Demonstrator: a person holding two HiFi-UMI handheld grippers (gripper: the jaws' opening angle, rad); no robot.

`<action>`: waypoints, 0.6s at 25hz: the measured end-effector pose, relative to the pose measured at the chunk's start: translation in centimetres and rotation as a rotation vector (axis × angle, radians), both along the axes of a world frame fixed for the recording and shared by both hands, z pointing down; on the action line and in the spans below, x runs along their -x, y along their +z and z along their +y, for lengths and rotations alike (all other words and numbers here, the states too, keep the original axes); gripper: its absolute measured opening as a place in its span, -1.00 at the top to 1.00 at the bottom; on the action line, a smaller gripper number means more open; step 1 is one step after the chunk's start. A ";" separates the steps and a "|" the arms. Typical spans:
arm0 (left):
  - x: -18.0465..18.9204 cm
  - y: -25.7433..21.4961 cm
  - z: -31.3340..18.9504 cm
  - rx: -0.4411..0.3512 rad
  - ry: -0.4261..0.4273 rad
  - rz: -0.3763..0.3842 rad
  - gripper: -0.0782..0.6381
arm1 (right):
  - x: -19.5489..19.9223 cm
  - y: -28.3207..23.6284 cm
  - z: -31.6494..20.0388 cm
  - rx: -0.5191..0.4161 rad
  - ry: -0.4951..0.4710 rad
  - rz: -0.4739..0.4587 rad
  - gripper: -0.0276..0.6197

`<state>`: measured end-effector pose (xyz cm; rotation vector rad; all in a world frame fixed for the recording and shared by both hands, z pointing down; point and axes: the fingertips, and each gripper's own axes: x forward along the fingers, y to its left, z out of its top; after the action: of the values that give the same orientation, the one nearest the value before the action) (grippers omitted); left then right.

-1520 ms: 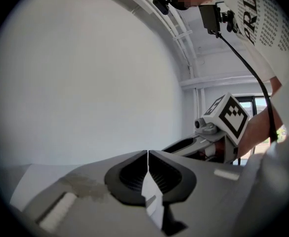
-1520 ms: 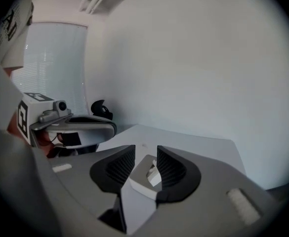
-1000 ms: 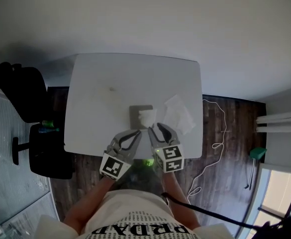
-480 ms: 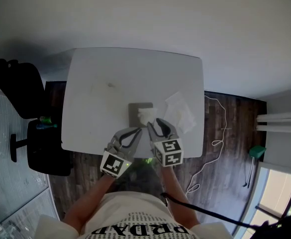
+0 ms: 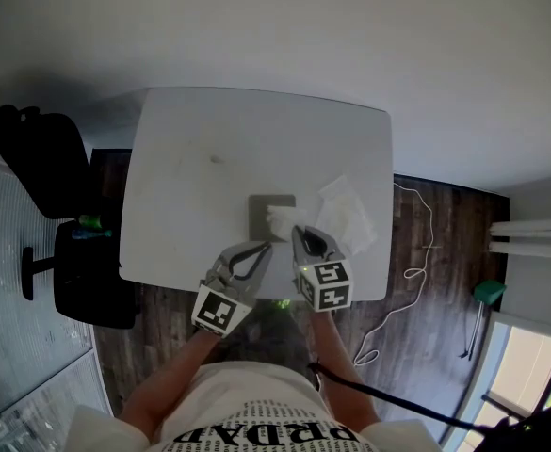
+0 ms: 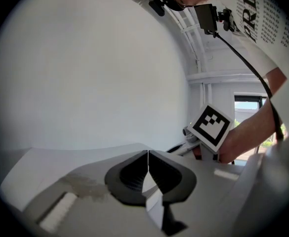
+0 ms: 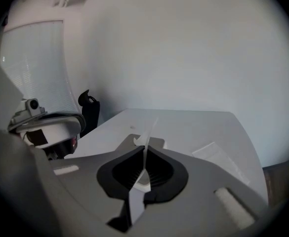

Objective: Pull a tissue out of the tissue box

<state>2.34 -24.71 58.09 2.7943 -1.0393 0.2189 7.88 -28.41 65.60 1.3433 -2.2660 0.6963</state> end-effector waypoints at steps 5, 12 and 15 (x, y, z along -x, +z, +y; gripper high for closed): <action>0.0 0.0 -0.2 -0.003 -0.004 -0.005 0.78 | 0.2 -0.1 0.0 -0.008 -0.016 0.017 0.88; -0.1 0.1 -0.3 -0.003 -0.006 -0.008 0.78 | 0.6 0.0 0.2 0.000 -0.023 0.014 0.88; -0.1 -0.1 -0.2 -0.004 -0.002 -0.009 0.78 | 0.7 0.0 0.4 -0.001 -0.024 0.011 0.88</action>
<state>2.47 -24.86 58.01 2.7985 -1.0458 0.2290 7.21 -28.03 65.65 1.3155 -2.2704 0.6781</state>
